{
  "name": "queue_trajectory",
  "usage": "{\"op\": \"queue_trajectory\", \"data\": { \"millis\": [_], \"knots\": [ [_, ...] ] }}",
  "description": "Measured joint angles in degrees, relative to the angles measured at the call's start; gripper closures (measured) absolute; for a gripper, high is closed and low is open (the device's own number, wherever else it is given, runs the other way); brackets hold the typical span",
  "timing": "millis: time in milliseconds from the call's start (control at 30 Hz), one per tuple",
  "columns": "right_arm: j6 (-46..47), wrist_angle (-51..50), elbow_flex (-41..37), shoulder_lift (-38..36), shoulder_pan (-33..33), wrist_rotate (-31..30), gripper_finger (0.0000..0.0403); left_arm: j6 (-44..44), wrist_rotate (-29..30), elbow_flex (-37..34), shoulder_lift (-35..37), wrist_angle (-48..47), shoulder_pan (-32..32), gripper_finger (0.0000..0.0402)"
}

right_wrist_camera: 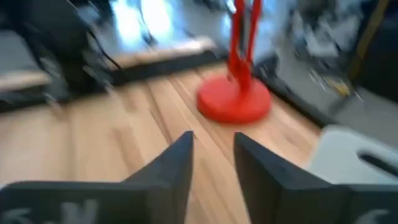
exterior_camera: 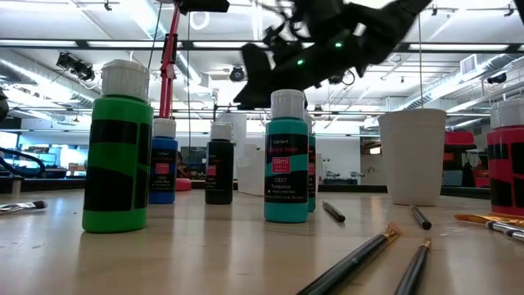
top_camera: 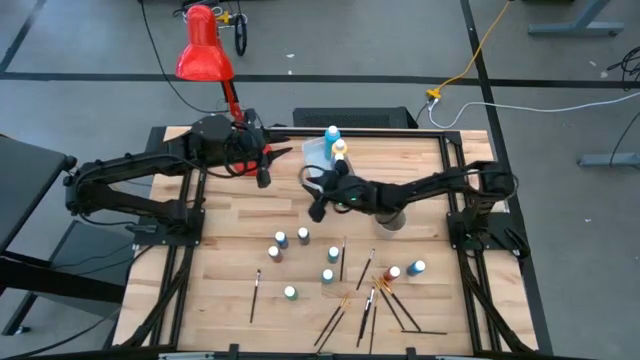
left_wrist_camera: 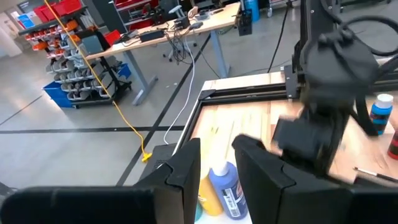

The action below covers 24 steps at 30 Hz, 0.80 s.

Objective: Pick & Place Paint Supplies
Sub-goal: Put the large blue paint bottle into the white bin

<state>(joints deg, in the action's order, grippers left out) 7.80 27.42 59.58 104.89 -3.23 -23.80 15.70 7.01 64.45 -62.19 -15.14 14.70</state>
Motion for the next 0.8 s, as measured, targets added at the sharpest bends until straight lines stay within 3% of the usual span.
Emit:
{"op": "queue_trajectory", "data": {
  "millis": [100, 200, 433, 800],
  "knots": [
    [2.83, -7.26, 4.0, 2.32, -0.07, -5.86, 0.0352, 0.36, 1.88, 0.0, 0.0, 0.0, 0.0, 0.0292],
    [4.29, -8.37, 5.24, 3.78, -0.75, -8.94, 0.0394, 1.71, 3.93, 0.0, -0.02, -0.02, 0.02, 0.0292],
    [13.65, -13.76, 5.32, 4.23, -3.06, -7.38, 0.0397, 2.08, 4.37, 0.0, -0.04, -0.02, 0.0, 0.0292],
    [15.77, -20.34, 5.3, 4.25, -2.81, -11.83, 0.0401, 2.12, 4.37, 0.0, -0.04, 0.0, 0.0, 0.0292]
  ]
}}
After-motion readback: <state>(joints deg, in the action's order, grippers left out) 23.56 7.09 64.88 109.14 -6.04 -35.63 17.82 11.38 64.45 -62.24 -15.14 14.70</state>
